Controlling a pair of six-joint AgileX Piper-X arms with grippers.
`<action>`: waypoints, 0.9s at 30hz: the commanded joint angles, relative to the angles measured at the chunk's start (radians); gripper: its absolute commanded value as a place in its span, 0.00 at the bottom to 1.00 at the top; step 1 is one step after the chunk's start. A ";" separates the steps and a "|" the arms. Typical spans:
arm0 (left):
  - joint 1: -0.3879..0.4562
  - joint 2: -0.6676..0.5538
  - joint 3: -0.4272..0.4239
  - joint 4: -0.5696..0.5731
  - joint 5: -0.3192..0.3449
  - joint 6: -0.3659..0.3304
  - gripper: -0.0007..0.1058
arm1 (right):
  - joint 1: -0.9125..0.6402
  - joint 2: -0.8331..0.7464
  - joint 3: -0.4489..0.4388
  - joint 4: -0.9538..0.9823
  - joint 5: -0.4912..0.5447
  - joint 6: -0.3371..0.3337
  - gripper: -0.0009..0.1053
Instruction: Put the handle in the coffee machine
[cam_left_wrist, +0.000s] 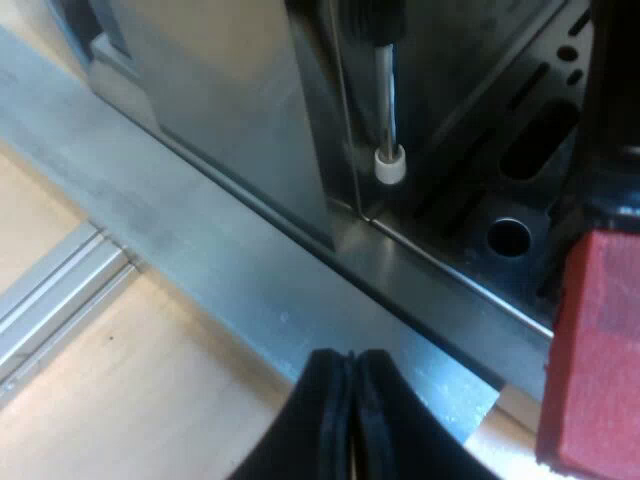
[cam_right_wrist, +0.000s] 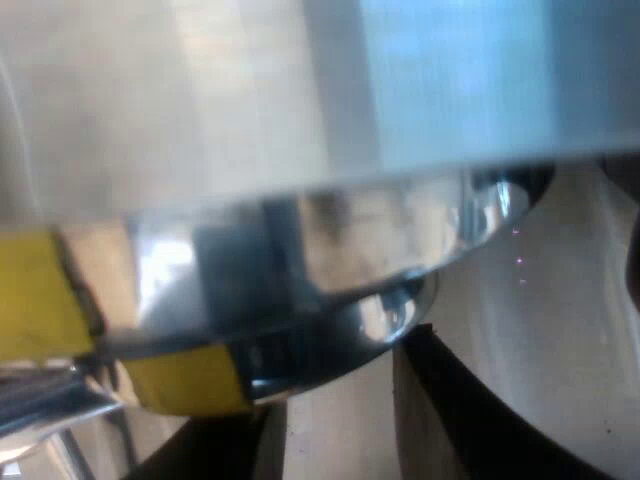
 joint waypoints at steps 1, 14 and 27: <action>-0.004 -0.001 -0.008 0.015 0.005 0.009 0.01 | -0.010 -0.058 -0.033 -0.196 0.039 0.019 0.29; -0.095 -0.001 -0.008 0.211 0.013 0.128 0.01 | -0.010 -0.058 -0.033 -0.196 0.039 0.016 0.29; -0.099 -0.003 -0.008 0.381 0.135 0.197 0.01 | -0.010 -0.058 -0.033 -0.196 0.039 0.016 0.29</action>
